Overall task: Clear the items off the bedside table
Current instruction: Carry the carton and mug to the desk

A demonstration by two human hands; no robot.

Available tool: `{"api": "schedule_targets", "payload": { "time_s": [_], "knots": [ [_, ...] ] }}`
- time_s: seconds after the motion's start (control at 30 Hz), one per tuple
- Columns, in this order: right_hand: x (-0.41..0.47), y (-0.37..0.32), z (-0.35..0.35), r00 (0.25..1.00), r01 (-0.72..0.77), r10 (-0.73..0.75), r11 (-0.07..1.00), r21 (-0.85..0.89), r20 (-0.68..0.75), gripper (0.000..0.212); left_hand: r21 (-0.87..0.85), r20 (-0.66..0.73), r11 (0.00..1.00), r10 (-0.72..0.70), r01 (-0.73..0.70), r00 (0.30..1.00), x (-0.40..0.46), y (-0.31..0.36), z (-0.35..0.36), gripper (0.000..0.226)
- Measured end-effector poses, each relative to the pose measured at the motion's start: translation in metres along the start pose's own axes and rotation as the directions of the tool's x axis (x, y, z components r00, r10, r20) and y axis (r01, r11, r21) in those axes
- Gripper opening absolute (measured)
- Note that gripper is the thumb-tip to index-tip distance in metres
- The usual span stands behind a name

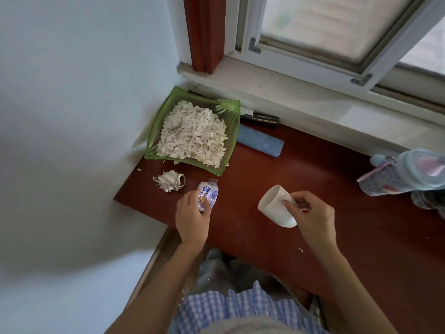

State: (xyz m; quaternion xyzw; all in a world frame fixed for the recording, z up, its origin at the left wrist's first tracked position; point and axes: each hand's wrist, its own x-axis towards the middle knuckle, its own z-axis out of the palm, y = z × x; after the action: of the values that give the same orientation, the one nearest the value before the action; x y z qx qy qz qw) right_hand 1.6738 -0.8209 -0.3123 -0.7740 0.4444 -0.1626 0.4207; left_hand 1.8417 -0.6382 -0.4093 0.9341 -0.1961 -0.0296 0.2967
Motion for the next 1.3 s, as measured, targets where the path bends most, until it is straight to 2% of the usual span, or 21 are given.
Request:
{"api": "schedule_targets", "payload": {
  "time_s": [0.07, 0.13, 0.2, 0.43, 0.6, 0.77, 1.03, 1.3],
  "knots": [
    [-0.002, 0.002, -0.001, 1.000, -0.007, 0.007, 1.000, 0.003, -0.012, 0.006, 0.019, 0.026, 0.980, 0.197, -0.197, 0.980, -0.005, -0.002, 0.006, 0.037],
    [-0.004, 0.006, -0.002, 0.999, -0.018, 0.018, 1.000, 0.005, -0.029, 0.006, 0.061, 0.100, 0.925, 0.367, -0.374, 0.925, -0.009, 0.002, 0.012, 0.042],
    [-0.006, 0.011, -0.004, 0.998, -0.025, 0.025, 1.000, 0.000, -0.055, 0.006, 0.094, 0.216, 0.864, 0.467, -0.494, 0.858, -0.011, 0.010, 0.022, 0.047],
    [-0.013, 0.033, -0.019, 0.967, -0.166, 0.161, 0.986, -0.013, -0.196, 0.006, 0.128, 0.561, 0.743, 0.492, -0.657, 0.666, -0.010, 0.044, 0.053, 0.057],
    [-0.009, 0.049, -0.035, 0.913, -0.281, 0.271, 0.960, 0.010, -0.305, 0.006, 0.168, 0.696, 0.640, 0.461, -0.749, 0.550, -0.010, 0.058, 0.066, 0.069],
    [0.011, 0.068, -0.044, 0.855, -0.330, 0.332, 0.941, 0.076, -0.398, 0.009, 0.175, 0.686, 0.609, 0.489, -0.774, 0.540, -0.009, 0.056, 0.073, 0.072],
    [0.039, 0.092, -0.044, 0.779, -0.321, 0.396, 0.918, 0.234, -0.486, 0.010, 0.177, 0.661, 0.601, 0.514, -0.780, 0.546, -0.008, 0.053, 0.074, 0.071],
    [0.021, 0.097, -0.042, 0.783, -0.288, 0.413, 0.904, 0.317, -0.466, 0.019, 0.178, 0.646, 0.600, 0.527, -0.780, 0.552, -0.009, 0.051, 0.075, 0.070]
  ]
}}
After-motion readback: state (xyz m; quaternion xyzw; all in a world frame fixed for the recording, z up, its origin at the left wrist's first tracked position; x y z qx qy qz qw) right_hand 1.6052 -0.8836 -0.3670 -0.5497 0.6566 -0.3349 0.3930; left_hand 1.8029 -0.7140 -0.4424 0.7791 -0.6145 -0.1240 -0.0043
